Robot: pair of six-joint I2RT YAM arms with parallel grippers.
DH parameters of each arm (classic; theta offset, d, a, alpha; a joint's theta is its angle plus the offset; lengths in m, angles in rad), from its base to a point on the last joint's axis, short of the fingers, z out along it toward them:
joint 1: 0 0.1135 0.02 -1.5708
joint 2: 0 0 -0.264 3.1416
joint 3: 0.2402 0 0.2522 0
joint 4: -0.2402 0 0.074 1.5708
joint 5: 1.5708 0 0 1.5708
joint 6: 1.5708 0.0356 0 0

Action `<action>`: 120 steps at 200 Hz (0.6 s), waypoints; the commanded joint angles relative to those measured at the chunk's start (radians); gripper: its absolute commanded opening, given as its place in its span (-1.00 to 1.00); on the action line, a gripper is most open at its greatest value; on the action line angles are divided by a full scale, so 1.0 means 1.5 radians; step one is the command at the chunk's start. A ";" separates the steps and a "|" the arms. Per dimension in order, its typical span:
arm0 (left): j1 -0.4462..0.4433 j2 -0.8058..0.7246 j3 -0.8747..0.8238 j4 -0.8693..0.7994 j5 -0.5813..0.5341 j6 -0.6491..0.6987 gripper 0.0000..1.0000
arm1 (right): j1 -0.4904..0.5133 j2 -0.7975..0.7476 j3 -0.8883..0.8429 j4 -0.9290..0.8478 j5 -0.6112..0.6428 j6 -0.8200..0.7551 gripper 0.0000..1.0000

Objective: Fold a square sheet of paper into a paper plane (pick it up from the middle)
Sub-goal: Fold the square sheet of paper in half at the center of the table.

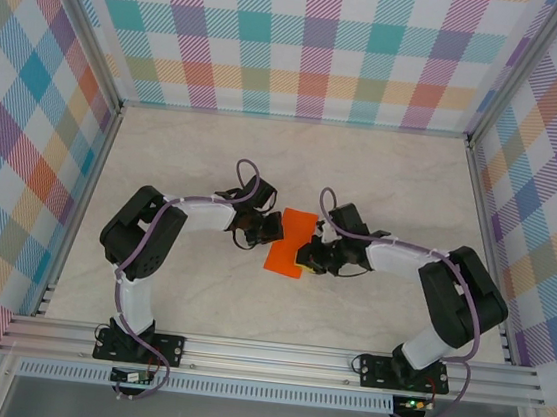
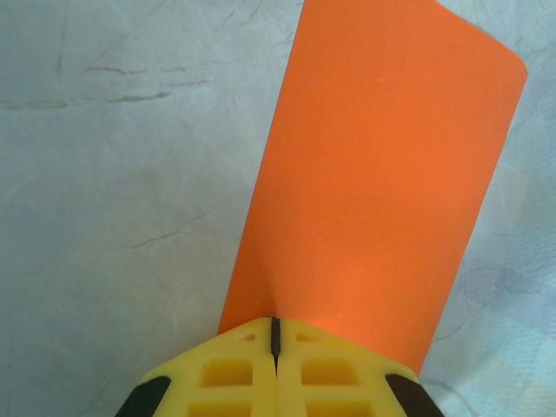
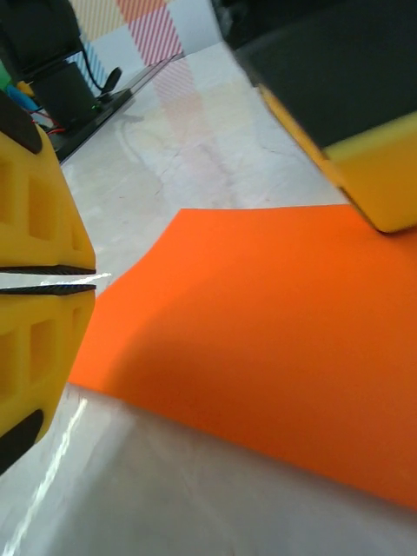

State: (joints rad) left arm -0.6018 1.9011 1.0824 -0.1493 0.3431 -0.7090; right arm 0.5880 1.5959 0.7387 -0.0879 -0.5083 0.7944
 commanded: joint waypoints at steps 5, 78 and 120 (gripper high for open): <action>-0.008 0.010 -0.026 -0.068 -0.011 0.011 -1.00 | 0.022 0.018 -0.012 0.045 0.018 0.023 -0.74; -0.008 0.012 -0.023 -0.070 -0.011 0.012 -1.00 | 0.023 0.059 -0.060 0.010 0.035 -0.037 -0.73; -0.008 0.006 -0.021 -0.077 -0.014 0.014 -1.00 | 0.022 0.025 -0.051 -0.056 0.045 -0.072 -0.73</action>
State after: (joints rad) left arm -0.6018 1.9007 1.0824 -0.1535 0.3470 -0.7090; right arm 0.6163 1.6554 0.6796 -0.0338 -0.4782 0.7364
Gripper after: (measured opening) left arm 0.038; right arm 0.135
